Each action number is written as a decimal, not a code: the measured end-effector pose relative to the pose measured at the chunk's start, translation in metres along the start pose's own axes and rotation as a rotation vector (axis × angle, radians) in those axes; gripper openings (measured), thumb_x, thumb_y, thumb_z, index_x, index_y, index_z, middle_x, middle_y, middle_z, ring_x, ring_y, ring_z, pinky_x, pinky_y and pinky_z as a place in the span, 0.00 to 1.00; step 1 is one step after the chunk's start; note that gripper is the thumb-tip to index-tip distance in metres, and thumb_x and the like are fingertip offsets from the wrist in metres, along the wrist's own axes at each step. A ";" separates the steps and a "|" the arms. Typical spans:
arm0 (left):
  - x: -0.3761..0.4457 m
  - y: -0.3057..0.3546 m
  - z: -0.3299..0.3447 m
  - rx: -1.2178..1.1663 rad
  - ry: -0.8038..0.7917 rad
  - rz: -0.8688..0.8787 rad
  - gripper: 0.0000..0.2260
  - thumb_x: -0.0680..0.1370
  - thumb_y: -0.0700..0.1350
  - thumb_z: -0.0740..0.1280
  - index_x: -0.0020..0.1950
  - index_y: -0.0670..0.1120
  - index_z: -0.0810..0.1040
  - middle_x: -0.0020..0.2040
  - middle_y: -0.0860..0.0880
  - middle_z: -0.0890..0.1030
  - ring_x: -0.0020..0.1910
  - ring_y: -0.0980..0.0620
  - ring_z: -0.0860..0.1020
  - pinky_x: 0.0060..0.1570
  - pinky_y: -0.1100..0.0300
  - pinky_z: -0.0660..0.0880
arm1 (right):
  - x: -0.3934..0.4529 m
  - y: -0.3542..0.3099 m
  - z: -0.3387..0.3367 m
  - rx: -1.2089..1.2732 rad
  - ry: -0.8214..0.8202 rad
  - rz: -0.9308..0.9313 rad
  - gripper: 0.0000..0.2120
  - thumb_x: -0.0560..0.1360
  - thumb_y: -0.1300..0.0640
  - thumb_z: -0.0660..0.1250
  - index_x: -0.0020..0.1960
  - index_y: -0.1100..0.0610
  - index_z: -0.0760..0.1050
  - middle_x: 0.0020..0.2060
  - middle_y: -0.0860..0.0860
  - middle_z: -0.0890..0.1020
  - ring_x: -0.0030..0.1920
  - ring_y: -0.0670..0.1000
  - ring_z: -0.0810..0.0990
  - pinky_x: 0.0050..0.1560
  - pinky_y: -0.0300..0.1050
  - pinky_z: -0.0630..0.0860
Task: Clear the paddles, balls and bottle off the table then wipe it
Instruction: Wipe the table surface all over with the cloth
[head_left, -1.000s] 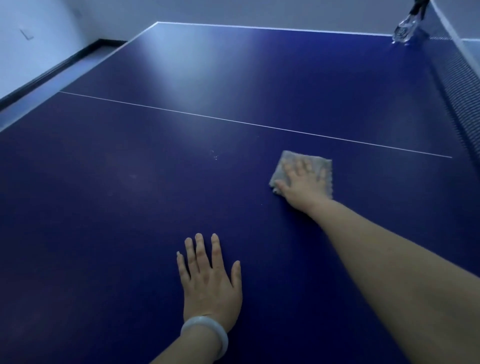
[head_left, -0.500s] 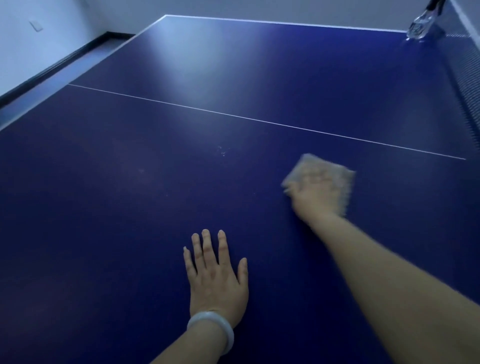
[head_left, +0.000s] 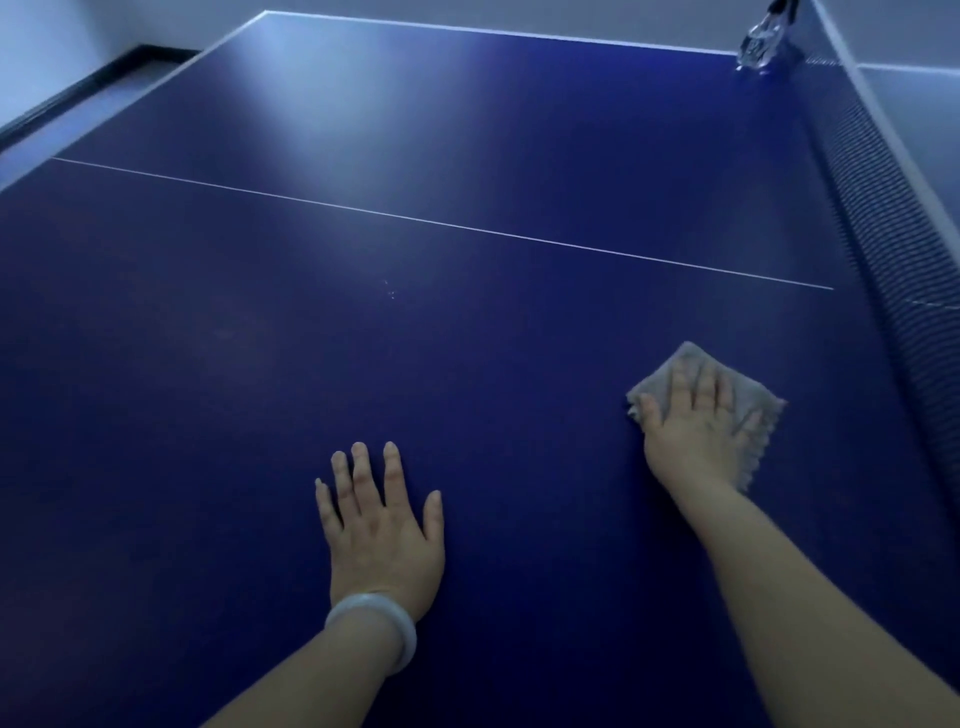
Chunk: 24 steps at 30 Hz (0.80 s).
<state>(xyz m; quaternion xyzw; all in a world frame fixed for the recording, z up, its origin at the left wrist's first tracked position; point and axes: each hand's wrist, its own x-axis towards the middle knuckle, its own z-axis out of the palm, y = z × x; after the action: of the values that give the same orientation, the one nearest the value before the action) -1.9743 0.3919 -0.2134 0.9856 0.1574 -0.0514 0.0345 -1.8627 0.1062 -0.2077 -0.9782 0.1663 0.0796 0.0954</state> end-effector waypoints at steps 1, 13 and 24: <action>0.000 0.000 -0.001 -0.007 -0.001 -0.001 0.34 0.78 0.63 0.37 0.80 0.48 0.41 0.80 0.42 0.42 0.78 0.43 0.37 0.76 0.42 0.38 | -0.018 -0.013 0.007 -0.014 0.007 -0.092 0.31 0.80 0.37 0.38 0.80 0.47 0.37 0.79 0.50 0.38 0.78 0.52 0.35 0.74 0.65 0.33; -0.001 -0.005 0.001 -0.041 -0.006 0.022 0.33 0.78 0.63 0.39 0.80 0.47 0.41 0.80 0.41 0.43 0.78 0.40 0.39 0.75 0.40 0.40 | -0.112 0.013 0.019 -0.069 0.011 0.039 0.37 0.74 0.34 0.29 0.79 0.48 0.36 0.79 0.50 0.37 0.78 0.50 0.35 0.75 0.65 0.39; -0.001 -0.093 -0.029 -0.573 -0.038 0.289 0.23 0.83 0.53 0.54 0.79 0.52 0.56 0.80 0.52 0.52 0.78 0.56 0.44 0.74 0.61 0.37 | -0.168 -0.099 0.046 -0.052 -0.093 -0.245 0.32 0.79 0.37 0.38 0.77 0.44 0.29 0.77 0.48 0.31 0.76 0.49 0.29 0.74 0.62 0.31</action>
<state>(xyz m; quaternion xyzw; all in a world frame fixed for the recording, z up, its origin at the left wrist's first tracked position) -2.0018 0.4823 -0.1891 0.9469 0.0230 -0.0177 0.3204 -1.9915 0.2604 -0.2048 -0.9886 0.0390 0.1168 0.0867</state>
